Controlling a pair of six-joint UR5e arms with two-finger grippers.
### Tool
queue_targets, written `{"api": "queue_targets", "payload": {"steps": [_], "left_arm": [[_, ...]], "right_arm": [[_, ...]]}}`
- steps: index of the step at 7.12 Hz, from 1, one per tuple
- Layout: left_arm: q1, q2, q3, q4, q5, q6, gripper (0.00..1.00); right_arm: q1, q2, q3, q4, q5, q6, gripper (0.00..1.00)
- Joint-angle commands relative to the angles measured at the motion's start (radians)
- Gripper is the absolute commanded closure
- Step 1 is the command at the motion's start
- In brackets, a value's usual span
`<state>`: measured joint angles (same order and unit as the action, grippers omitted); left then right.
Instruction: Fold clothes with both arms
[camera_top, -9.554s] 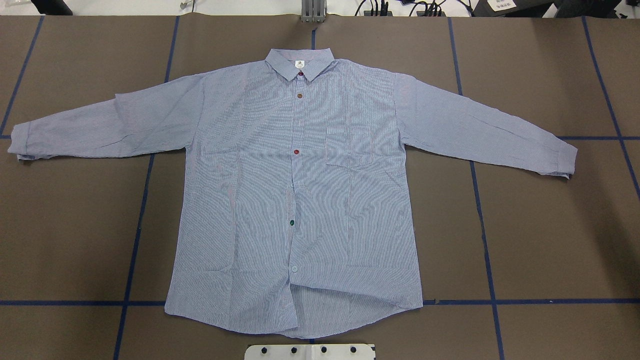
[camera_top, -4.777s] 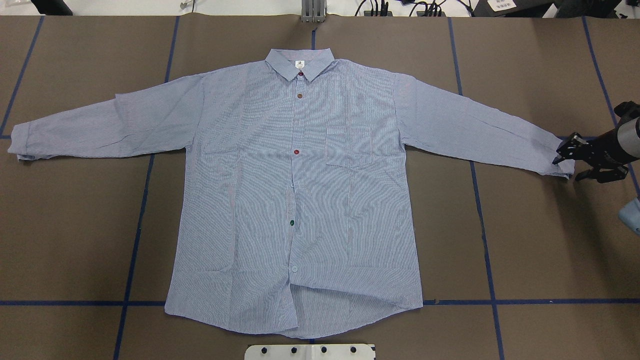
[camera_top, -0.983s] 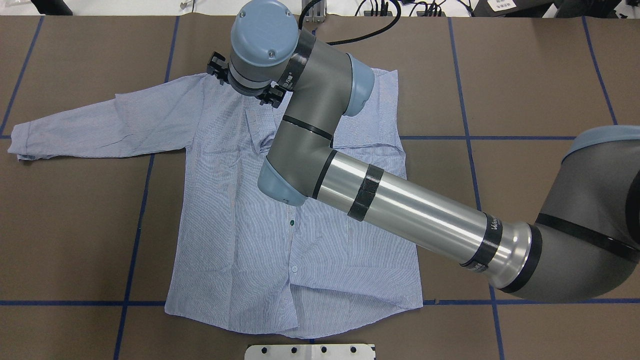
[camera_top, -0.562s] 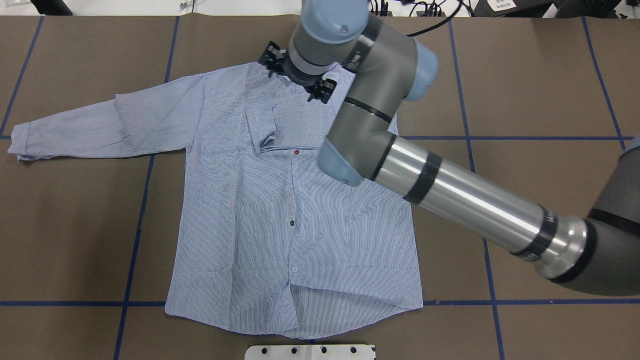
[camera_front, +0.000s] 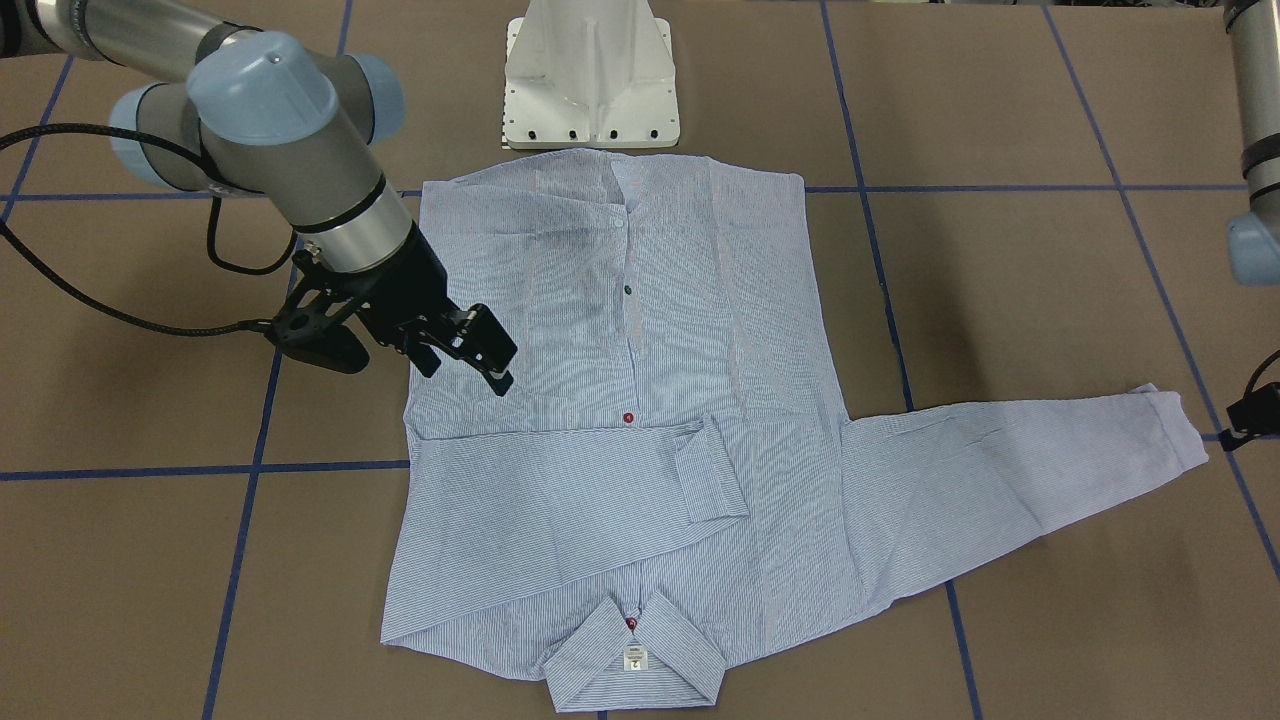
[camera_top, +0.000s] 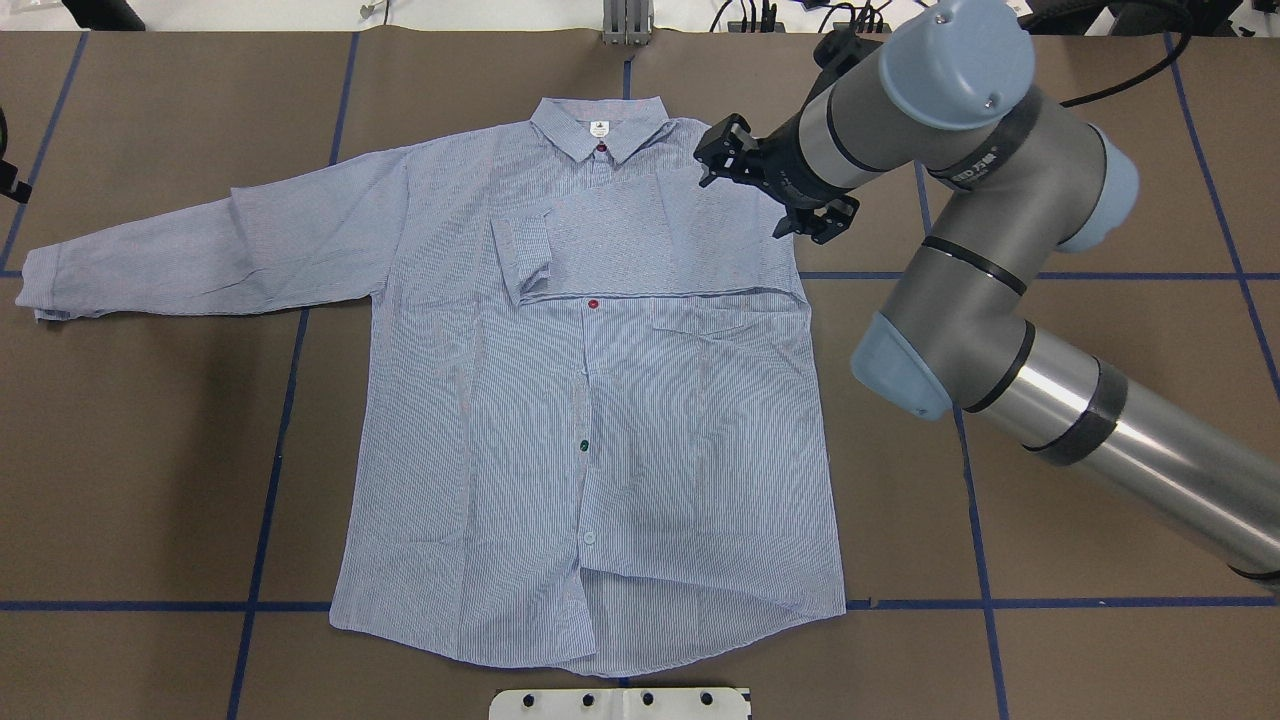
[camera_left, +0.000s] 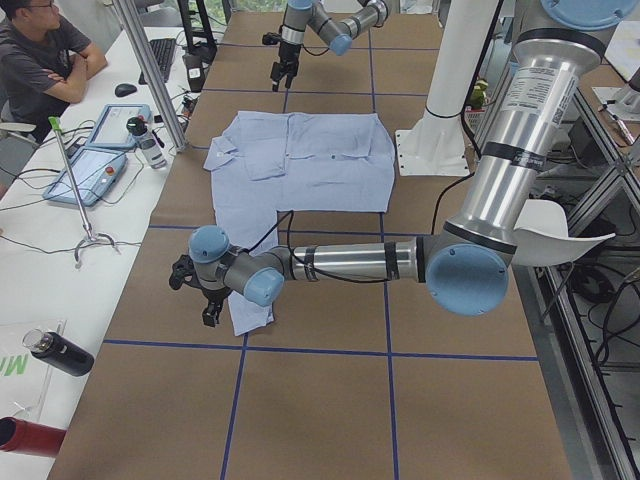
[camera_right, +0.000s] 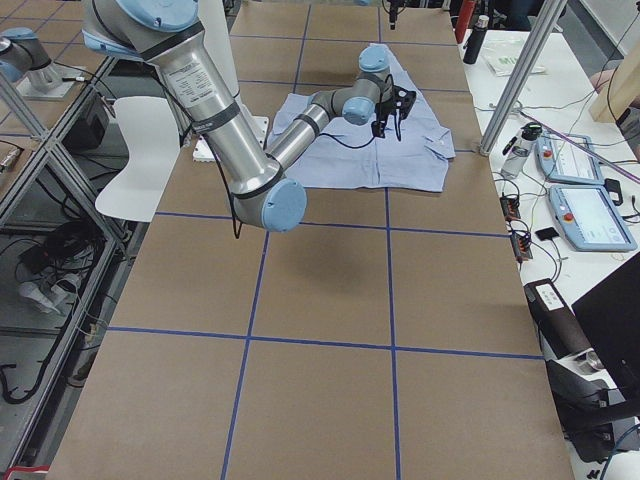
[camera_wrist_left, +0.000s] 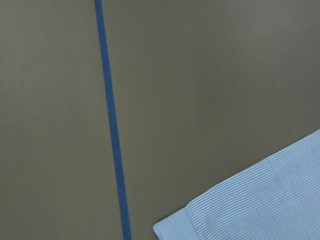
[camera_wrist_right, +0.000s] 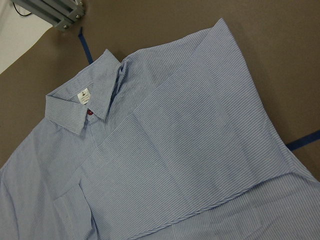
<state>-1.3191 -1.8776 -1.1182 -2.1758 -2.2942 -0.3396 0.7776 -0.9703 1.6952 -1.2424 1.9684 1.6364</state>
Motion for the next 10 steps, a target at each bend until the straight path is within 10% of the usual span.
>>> {"api": "queue_targets", "payload": {"steps": [1,3,10], "left_arm": [[0.026,0.008,0.041,-0.061,-0.028,-0.091,0.19],[0.026,0.058,0.050,-0.106,-0.074,-0.085,0.36],[0.031,-0.025,0.212,-0.131,-0.096,-0.085,0.41]], "right_arm": [[-0.006,-0.039,0.023,0.001,-0.008,-0.001,0.00],[-0.009,-0.050,0.030,0.001,-0.014,-0.001,0.00],[-0.012,-0.061,0.029,0.001,-0.022,-0.003,0.00]]}}
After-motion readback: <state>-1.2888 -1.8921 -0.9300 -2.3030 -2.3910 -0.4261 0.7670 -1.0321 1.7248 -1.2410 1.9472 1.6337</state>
